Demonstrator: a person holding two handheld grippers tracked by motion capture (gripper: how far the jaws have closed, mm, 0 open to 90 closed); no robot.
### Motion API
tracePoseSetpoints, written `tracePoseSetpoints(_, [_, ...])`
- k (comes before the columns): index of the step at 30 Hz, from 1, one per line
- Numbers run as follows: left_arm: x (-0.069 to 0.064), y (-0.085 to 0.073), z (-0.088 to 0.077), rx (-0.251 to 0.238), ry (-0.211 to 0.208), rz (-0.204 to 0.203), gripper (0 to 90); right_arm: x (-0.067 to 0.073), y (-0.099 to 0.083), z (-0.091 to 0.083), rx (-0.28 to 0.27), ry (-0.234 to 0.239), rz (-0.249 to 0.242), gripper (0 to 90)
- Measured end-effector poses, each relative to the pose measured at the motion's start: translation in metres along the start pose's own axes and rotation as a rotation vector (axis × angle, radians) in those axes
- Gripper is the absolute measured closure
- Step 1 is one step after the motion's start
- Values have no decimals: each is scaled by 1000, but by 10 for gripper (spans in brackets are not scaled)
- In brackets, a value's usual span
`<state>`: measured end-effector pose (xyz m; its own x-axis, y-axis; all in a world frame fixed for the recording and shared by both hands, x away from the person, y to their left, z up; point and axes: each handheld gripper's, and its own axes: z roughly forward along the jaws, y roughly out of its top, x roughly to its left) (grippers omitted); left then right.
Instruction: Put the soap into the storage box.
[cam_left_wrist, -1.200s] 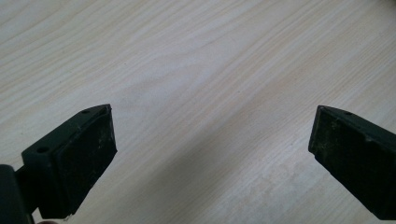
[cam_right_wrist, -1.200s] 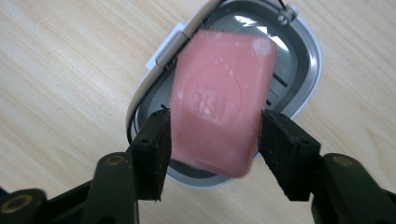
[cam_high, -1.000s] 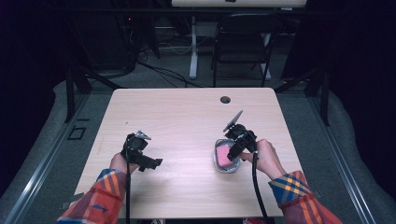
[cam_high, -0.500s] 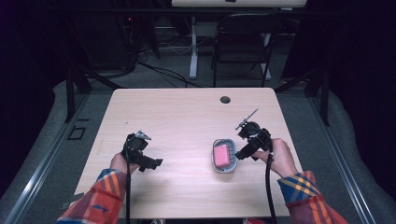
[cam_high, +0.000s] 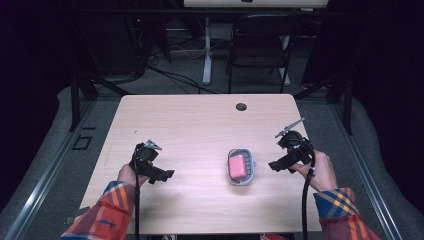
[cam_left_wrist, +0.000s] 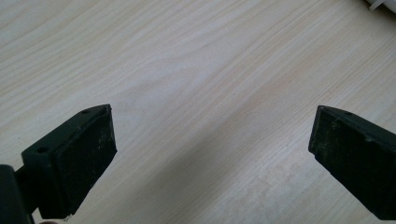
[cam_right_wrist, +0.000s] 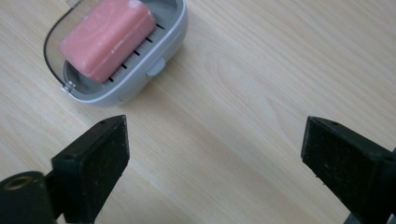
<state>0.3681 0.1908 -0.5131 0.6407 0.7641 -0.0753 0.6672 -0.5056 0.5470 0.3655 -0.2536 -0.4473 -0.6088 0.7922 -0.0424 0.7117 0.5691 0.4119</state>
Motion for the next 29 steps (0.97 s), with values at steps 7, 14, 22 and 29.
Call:
tracePoseSetpoints(7, [0, 0, 0, 0, -1, 0, 6, -10, -18, 6, 33, -27, 25, 0])
tracePoseSetpoints(14, [0, 0, 1, 5, 0, 1, 6, -14, -41, 14, 57, -21, 55, 0])
tracePoseSetpoints(22, [0, 0, 2, 8, 0, 4, 6, -16, -73, 37, 158, -48, 59, 0])
tracePoseSetpoints(29, [0, 0, 2, 14, -4, 5, 6, -10, -80, 52, 184, -62, 39, 0])
